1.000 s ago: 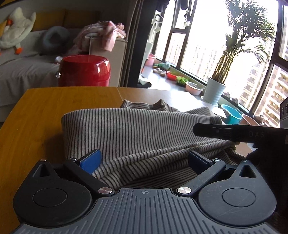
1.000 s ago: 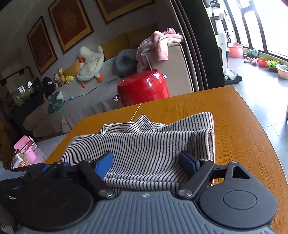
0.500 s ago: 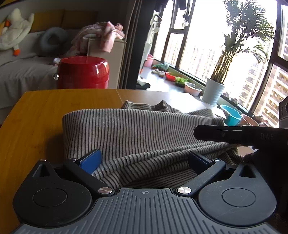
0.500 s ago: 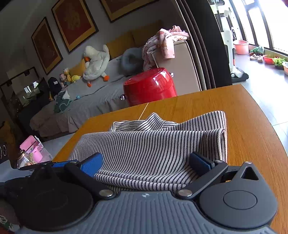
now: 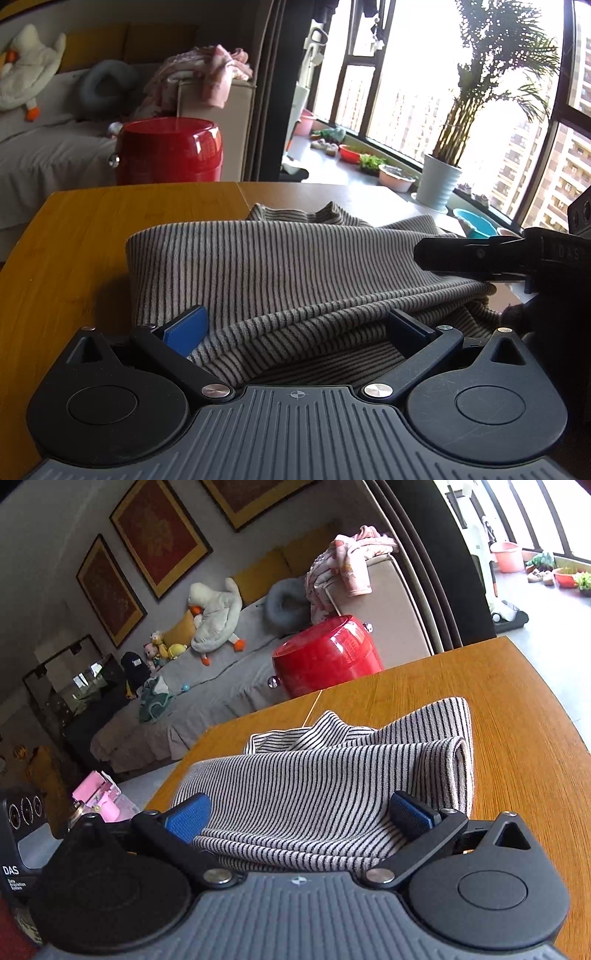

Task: Fold clothes
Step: 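Release the folded side onto the sweater and open the right gripper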

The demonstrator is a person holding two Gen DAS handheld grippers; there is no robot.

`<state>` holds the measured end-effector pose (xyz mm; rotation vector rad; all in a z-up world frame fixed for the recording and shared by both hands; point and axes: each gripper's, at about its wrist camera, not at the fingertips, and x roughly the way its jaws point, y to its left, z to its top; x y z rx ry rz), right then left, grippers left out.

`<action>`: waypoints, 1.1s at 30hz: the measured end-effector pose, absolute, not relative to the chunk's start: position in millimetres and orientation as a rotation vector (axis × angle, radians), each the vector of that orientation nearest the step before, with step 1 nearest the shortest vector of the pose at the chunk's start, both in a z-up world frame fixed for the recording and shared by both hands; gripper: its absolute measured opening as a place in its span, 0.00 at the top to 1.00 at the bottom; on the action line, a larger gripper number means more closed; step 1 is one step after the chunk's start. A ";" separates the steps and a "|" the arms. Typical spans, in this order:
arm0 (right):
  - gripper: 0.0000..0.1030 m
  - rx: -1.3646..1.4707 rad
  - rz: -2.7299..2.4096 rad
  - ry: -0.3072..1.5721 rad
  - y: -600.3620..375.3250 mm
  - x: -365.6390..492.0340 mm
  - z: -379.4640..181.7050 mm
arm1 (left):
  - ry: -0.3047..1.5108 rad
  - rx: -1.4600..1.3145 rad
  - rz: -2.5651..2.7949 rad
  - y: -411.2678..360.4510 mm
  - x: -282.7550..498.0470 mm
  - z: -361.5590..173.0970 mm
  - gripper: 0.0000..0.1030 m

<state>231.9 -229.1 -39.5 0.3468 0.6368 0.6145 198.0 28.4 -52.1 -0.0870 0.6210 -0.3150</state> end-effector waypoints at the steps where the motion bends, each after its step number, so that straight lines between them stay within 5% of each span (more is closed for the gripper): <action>1: 0.00 0.338 0.611 0.638 -227.8 231.6 -39.0 | 0.621 -0.089 -0.316 28.9 198.2 -52.2 0.00; 24: 0.00 0.367 0.520 0.574 -235.0 221.7 -38.9 | 0.622 -0.088 -0.314 29.2 196.1 -52.9 0.00; 33: 0.13 0.241 0.454 0.604 -224.8 198.8 -33.6 | 0.638 -0.083 -0.346 33.9 184.4 -52.9 0.00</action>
